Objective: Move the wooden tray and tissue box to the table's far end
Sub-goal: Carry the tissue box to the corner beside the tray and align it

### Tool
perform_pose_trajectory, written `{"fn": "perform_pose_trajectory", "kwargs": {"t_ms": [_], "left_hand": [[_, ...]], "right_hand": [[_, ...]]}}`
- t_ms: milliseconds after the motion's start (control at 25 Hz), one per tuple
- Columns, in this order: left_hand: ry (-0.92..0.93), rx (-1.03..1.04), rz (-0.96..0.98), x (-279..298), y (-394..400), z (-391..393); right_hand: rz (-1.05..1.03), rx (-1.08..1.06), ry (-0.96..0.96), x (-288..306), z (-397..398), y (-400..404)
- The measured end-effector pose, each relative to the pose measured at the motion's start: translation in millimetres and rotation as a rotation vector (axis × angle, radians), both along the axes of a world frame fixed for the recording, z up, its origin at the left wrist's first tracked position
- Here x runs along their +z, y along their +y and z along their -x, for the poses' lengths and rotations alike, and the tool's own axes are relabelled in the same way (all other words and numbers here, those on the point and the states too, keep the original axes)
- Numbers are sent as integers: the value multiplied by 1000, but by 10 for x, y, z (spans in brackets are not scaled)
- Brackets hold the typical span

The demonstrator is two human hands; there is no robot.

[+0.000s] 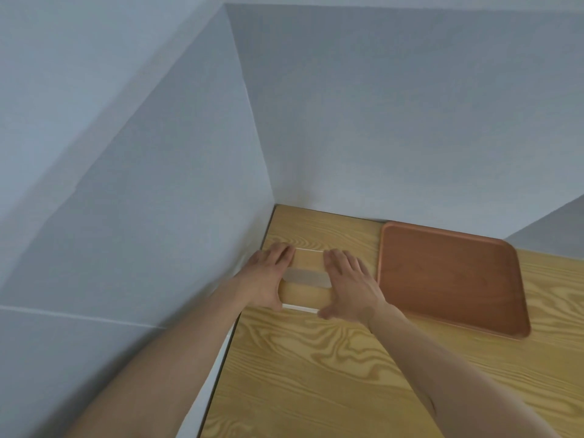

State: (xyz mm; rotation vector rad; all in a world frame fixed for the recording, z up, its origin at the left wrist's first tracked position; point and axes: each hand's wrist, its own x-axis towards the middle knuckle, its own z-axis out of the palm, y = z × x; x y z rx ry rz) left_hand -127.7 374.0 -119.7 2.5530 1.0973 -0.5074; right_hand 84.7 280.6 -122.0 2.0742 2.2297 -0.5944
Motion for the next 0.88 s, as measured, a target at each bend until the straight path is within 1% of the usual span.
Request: {"fn": "perform_pose_trajectory", "kwargs": {"t_ms": [120,200,280,400,480,640,880], "left_hand": [[9,32,45,17,-43,-34],[15,73,63,43,-110,-17],[-38,130,50,67,-229,16],[-174,213,0,14,-601,84],[-210,199,-40,-61,-879,130],[-165,149,-125,-193,-1185,226],[-125,142,-187,-217,-1224,202]], "right_hand": [[37,-10,24,-6,-1,-25],[14,-11,46,2,18,-94],[-38,-19,72,-3,50,-244],[-78,-68,108,-101,148,-622],[-84,-90,102,-185,209,-842],[-110,-109,62,-268,220,-1039],[-124,-110,10,-229,245,-998]]}}
